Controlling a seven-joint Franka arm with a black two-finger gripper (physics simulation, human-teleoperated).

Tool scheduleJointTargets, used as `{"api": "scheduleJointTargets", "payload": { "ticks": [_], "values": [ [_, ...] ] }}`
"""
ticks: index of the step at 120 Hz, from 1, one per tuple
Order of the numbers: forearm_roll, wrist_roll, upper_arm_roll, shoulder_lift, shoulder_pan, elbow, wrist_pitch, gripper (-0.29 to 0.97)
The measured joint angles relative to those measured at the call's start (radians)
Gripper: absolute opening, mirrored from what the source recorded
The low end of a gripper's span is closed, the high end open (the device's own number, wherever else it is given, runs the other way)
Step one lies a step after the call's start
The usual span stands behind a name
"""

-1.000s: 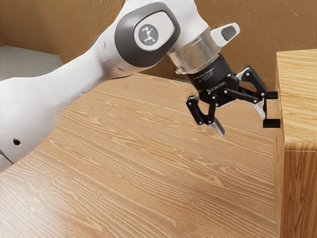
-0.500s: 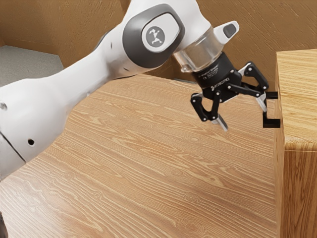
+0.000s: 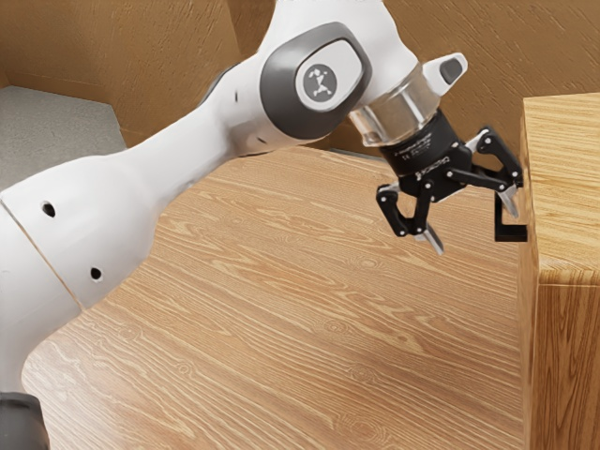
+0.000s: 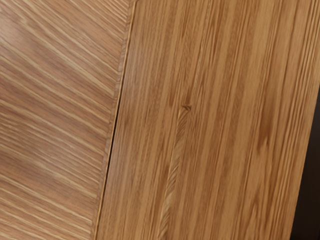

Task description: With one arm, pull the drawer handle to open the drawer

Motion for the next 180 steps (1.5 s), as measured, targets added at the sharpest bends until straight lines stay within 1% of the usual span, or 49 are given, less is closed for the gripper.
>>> {"api": "scheduleJointTargets", "payload": {
  "ticks": [17, 31, 44, 55, 66, 77, 95, 108, 127, 149, 180],
  "values": [
    [0.000, -0.003, 0.002, -0.003, 0.001, -0.002, 0.000, 0.66],
    [0.002, -0.005, 0.002, -0.040, 0.003, -0.025, 0.000, 0.58],
    [0.004, -0.007, 0.004, -0.050, 0.004, -0.047, 0.000, 0.52],
    [0.005, -0.008, 0.007, -0.061, 0.003, -0.059, 0.000, 0.48],
    [0.008, -0.009, 0.013, -0.106, 0.004, -0.100, 0.000, 0.46],
    [0.011, -0.009, 0.023, -0.143, 0.006, -0.149, 0.000, 0.45],
    [0.013, -0.009, 0.037, -0.174, 0.006, -0.186, 0.000, 0.44],
    [0.028, -0.009, 0.047, -0.214, 0.007, -0.231, 0.000, 0.43],
    [0.040, -0.009, 0.052, -0.242, 0.007, -0.268, 0.000, 0.43],
    [0.069, -0.009, 0.070, -0.310, 0.007, -0.348, 0.000, 0.42],
    [0.101, -0.009, 0.125, -0.419, -0.006, -0.464, 0.000, 0.41]
  ]
}}
